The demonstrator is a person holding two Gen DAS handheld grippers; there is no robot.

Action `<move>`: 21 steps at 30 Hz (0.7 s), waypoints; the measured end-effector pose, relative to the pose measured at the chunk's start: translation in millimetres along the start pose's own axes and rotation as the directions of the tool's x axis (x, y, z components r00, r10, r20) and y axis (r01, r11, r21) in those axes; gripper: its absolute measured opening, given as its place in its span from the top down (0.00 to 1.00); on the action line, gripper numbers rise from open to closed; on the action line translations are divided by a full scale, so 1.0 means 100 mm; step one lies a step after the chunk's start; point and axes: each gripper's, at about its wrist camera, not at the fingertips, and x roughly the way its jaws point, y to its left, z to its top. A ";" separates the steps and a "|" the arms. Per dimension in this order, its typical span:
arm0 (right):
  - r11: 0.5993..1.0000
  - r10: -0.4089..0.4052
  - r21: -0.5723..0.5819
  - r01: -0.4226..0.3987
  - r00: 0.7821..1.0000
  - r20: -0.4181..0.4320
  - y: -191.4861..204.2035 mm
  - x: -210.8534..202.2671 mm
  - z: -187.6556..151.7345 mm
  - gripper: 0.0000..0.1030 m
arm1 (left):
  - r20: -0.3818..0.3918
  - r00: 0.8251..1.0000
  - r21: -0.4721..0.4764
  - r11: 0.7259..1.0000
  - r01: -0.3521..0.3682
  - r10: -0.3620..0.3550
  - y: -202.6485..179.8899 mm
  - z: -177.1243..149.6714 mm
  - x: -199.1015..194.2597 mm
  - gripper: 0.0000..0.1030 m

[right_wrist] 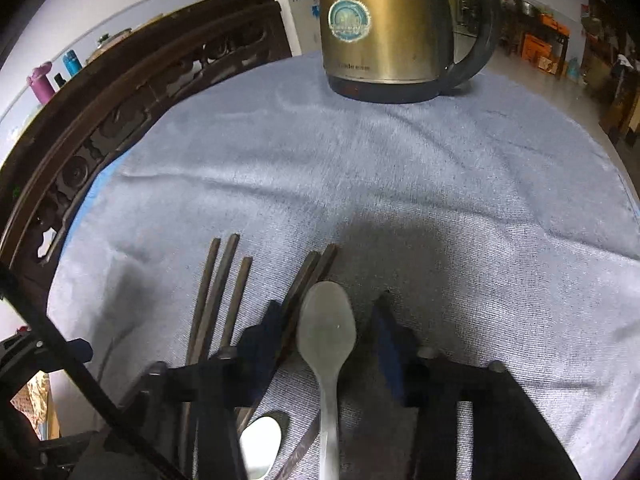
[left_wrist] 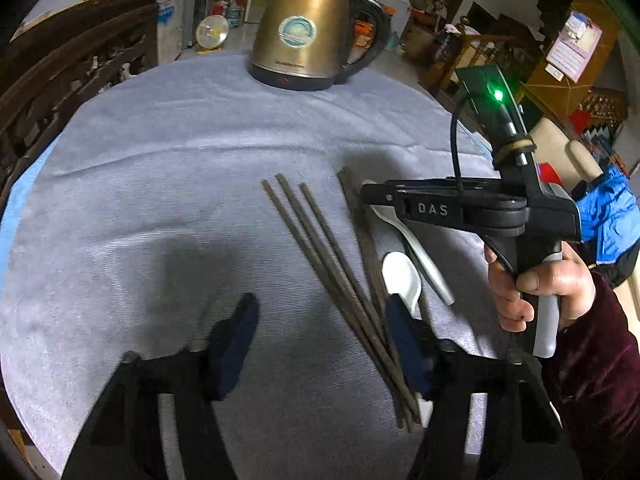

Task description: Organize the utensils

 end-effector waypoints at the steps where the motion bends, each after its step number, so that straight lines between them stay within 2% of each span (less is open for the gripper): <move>1: 1.000 0.011 0.009 -0.011 1.000 -0.005 -0.02 0.00 -0.01 0.70 | -0.008 1.000 0.005 1.000 0.012 -0.012 -0.04 0.01 0.03 0.46; 5: 0.998 0.017 0.067 -0.020 0.999 0.038 -0.15 -0.07 -0.08 0.70 | -0.019 1.000 0.041 0.999 0.025 -0.024 -0.19 0.06 0.12 0.47; 8: 0.978 0.097 0.173 -0.114 0.989 0.109 -0.39 -0.21 -0.18 0.70 | -0.027 0.999 0.065 0.998 0.021 -0.019 -0.32 0.10 0.21 0.47; 10: 0.943 0.174 0.244 -0.224 0.962 0.209 -0.58 -0.31 -0.25 0.70 | -0.036 0.999 0.081 0.997 0.010 -0.007 -0.39 0.14 0.30 0.47; 12: 0.906 0.214 0.300 -0.298 0.935 0.284 -0.73 -0.34 -0.34 0.70 | -0.048 0.999 0.098 0.995 0.004 0.001 -0.45 0.18 0.38 0.47; 13: 0.875 0.243 0.329 -0.354 0.911 0.333 -0.84 -0.32 -0.42 0.70 | -0.053 0.999 0.113 0.994 0.003 0.003 -0.49 0.20 0.43 0.47; 15: 0.835 0.278 0.363 -0.414 0.885 0.373 -0.98 -0.25 -0.53 0.70 | -0.063 0.998 0.142 0.990 0.005 0.005 -0.57 0.22 0.52 0.47; 16: 0.832 0.275 0.379 -0.406 0.894 0.354 -1.01 -0.22 -0.54 0.70 | -0.077 0.997 0.158 0.987 0.002 0.010 -0.61 0.22 0.56 0.47; 17: 0.830 0.276 0.378 -0.410 0.891 0.361 -1.02 -0.25 -0.53 0.70 | -0.094 0.995 0.168 0.986 0.000 0.016 -0.65 0.21 0.62 0.47; 19: 0.809 0.298 0.376 -0.452 0.867 0.401 -1.11 -0.30 -0.53 0.70 | -0.112 0.994 0.170 0.985 -0.001 0.020 -0.69 0.18 0.68 0.47; 21: 0.797 0.307 0.379 -0.470 0.856 0.416 -1.16 -0.34 -0.56 0.70 | -0.121 0.992 0.172 0.985 -0.012 0.033 -0.71 0.18 0.73 0.47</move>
